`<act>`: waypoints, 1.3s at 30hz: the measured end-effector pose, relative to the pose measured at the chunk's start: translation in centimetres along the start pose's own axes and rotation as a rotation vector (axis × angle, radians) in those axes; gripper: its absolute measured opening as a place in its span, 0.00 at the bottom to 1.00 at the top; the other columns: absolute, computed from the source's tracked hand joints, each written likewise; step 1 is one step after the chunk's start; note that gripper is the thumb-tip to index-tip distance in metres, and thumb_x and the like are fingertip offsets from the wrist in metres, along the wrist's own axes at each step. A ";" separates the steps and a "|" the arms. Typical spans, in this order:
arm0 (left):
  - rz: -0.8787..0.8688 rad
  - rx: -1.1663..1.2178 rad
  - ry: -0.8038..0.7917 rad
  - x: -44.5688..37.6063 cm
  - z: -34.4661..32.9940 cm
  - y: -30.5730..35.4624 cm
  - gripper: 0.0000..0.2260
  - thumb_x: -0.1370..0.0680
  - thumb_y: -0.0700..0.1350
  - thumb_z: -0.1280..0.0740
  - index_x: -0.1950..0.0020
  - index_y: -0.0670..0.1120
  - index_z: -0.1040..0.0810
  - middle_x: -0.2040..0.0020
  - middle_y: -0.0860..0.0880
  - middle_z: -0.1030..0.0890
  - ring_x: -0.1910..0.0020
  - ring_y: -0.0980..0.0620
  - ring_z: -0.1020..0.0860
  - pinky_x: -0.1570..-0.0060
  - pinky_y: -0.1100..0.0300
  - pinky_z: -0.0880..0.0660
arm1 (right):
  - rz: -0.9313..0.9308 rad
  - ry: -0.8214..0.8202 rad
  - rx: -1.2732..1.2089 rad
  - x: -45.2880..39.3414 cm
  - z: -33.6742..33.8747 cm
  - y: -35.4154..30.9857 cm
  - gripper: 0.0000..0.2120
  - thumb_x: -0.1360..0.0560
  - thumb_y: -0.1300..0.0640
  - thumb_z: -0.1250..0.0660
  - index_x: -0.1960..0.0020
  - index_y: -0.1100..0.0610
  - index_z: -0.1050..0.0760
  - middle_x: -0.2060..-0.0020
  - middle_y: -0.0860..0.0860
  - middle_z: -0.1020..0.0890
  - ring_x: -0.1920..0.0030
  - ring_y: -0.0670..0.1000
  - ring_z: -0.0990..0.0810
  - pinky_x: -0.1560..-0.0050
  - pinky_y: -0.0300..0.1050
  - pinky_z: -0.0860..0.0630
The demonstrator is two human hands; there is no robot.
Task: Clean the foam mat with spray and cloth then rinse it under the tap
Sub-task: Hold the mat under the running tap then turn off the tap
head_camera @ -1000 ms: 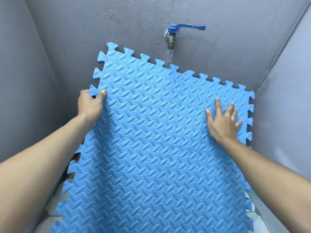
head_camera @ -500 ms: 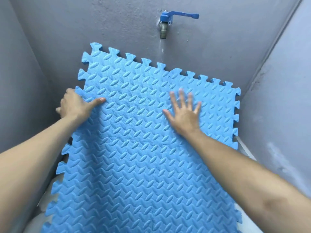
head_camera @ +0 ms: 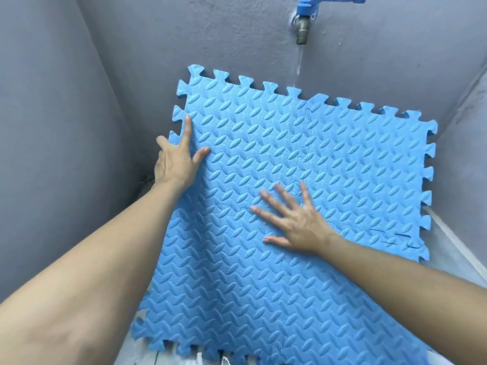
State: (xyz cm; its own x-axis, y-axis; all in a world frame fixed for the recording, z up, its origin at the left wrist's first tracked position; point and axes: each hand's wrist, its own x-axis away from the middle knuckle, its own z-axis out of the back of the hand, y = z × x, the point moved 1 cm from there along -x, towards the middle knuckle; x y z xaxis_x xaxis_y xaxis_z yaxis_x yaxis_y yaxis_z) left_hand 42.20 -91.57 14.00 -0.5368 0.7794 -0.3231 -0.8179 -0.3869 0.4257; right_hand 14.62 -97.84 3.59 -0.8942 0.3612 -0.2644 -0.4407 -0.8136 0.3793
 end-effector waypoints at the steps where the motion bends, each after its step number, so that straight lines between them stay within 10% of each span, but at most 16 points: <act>1: -0.008 -0.005 -0.009 -0.1 0.2 -0.1 0.34 0.24 0.67 0.44 0.24 0.66 0.59 0.43 0.39 0.37 0.60 0.39 0.28 0.58 0.48 0.27 | -0.062 -0.031 -0.006 -0.2 0.3 0.6 0.35 0.23 0.31 0.48 0.21 0.44 0.48 0.22 0.50 0.43 0.23 0.62 0.44 0.35 0.79 0.44; 5: -0.039 0.022 -0.136 0.6 0.9 -0.8 0.51 0.38 0.76 0.35 0.28 0.68 0.66 0.44 0.43 0.40 0.60 0.41 0.27 0.56 0.50 0.25 | 0.065 0.087 -0.069 3.6 -1.5 -6.6 0.32 0.19 0.39 0.52 0.20 0.53 0.48 0.21 0.50 0.45 0.22 0.61 0.47 0.34 0.77 0.43; 10: -0.008 -0.069 -0.193 1.6 0.5 -1.7 0.60 0.46 0.75 0.29 0.26 0.66 0.64 0.43 0.43 0.41 0.54 0.41 0.27 0.54 0.51 0.27 | 0.761 -0.113 0.010 8.4 -2.7 -11.8 0.29 0.21 0.36 0.49 0.22 0.43 0.46 0.21 0.48 0.43 0.22 0.55 0.45 0.28 0.74 0.56; 16: -0.052 -0.061 -0.104 1.6 1.0 -1.7 0.59 0.45 0.73 0.28 0.24 0.64 0.61 0.39 0.41 0.40 0.47 0.37 0.27 0.49 0.45 0.26 | -0.205 -0.182 -0.005 4.3 -0.8 1.4 0.36 0.24 0.31 0.51 0.21 0.48 0.48 0.23 0.54 0.39 0.25 0.65 0.41 0.36 0.79 0.40; 22: -0.041 0.019 -0.066 1.8 1.0 -1.6 0.59 0.45 0.70 0.25 0.25 0.64 0.60 0.38 0.40 0.40 0.45 0.32 0.28 0.49 0.39 0.25 | 0.651 -0.233 0.080 14.2 -1.8 -10.6 0.26 0.18 0.40 0.51 0.22 0.44 0.47 0.21 0.47 0.43 0.22 0.57 0.45 0.28 0.72 0.55; 25: -0.023 0.066 -0.053 1.7 0.7 -1.7 0.61 0.46 0.68 0.24 0.25 0.63 0.61 0.37 0.39 0.40 0.44 0.31 0.29 0.45 0.36 0.27 | 0.720 -0.326 0.132 18.9 -2.1 -8.1 0.23 0.17 0.42 0.53 0.22 0.43 0.46 0.21 0.45 0.45 0.22 0.50 0.45 0.27 0.71 0.60; 29: 0.001 0.127 -0.027 1.5 0.4 -1.9 0.65 0.48 0.68 0.23 0.25 0.61 0.65 0.35 0.37 0.40 0.39 0.31 0.32 0.39 0.35 0.31 | 0.153 -0.388 -0.013 20.6 -1.6 2.3 0.28 0.19 0.35 0.54 0.21 0.40 0.50 0.21 0.49 0.44 0.23 0.56 0.44 0.34 0.73 0.36; 32: 0.007 0.173 -0.010 1.5 0.5 -1.9 0.66 0.49 0.67 0.24 0.24 0.58 0.65 0.36 0.36 0.40 0.37 0.33 0.33 0.37 0.35 0.33 | -0.685 -0.489 -0.256 20.3 -1.2 7.3 0.34 0.23 0.30 0.57 0.23 0.38 0.66 0.21 0.48 0.61 0.21 0.58 0.58 0.26 0.67 0.46; 35: -0.020 0.189 0.009 1.9 0.7 -1.8 0.67 0.48 0.67 0.24 0.24 0.55 0.65 0.37 0.35 0.39 0.39 0.33 0.32 0.36 0.37 0.33 | -1.478 -0.244 -0.859 18.6 -2.6 8.9 0.50 0.33 0.22 0.43 0.20 0.49 0.51 0.22 0.54 0.42 0.24 0.60 0.40 0.26 0.60 0.41; 39: -0.028 0.186 0.031 2.3 1.4 -2.2 0.66 0.47 0.66 0.23 0.24 0.53 0.65 0.38 0.34 0.38 0.40 0.34 0.31 0.37 0.38 0.31 | -1.761 0.015 -1.215 15.8 -2.3 7.4 0.49 0.38 0.25 0.33 0.28 0.55 0.36 0.33 0.53 0.26 0.34 0.59 0.27 0.34 0.55 0.31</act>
State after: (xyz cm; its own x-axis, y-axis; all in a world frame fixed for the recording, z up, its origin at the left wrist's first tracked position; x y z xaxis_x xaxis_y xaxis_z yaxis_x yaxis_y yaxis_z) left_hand 43.03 -88.27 13.52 -0.5227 0.7719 -0.3620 -0.7819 -0.2648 0.5644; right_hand -2.53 -99.21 0.13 0.2903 0.8791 0.3780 -0.3395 0.4640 -0.8182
